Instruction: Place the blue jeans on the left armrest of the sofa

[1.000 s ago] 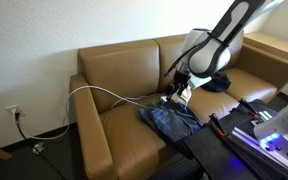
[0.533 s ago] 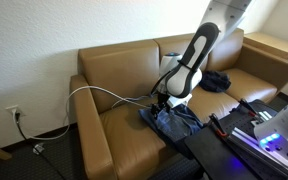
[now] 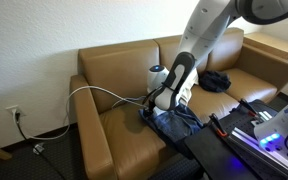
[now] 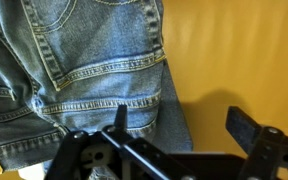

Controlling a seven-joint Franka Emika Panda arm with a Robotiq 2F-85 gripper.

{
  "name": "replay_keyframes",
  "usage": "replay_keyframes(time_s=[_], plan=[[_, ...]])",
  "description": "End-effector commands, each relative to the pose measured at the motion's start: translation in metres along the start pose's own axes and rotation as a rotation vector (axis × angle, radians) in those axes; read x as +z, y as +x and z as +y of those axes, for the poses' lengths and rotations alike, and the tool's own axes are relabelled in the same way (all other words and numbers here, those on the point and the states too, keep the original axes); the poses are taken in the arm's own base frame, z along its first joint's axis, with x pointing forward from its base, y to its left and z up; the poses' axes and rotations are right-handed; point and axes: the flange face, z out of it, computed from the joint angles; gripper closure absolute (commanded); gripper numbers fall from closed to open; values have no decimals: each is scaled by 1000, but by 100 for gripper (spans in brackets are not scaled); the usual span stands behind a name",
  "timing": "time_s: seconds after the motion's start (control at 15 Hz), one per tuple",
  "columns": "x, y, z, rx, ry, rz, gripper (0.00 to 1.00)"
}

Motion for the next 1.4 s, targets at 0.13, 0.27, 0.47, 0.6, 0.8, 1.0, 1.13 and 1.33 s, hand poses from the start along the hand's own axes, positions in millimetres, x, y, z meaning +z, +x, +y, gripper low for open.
replay_keyframes(time_s=[0.13, 0.27, 0.47, 0.6, 0.8, 1.0, 1.13, 1.33], plan=[[5, 7, -4, 31, -12, 20, 0], [32, 10, 11, 49, -49, -23, 0], [60, 7, 22, 63, -34, 0, 0], [73, 8, 25, 58, -26, 41, 0], [87, 13, 31, 63, -22, 118, 11], [98, 17, 42, 70, -42, 155, 41], [104, 18, 48, 81, -51, 157, 56], [105, 19, 45, 121, -29, 146, 75]])
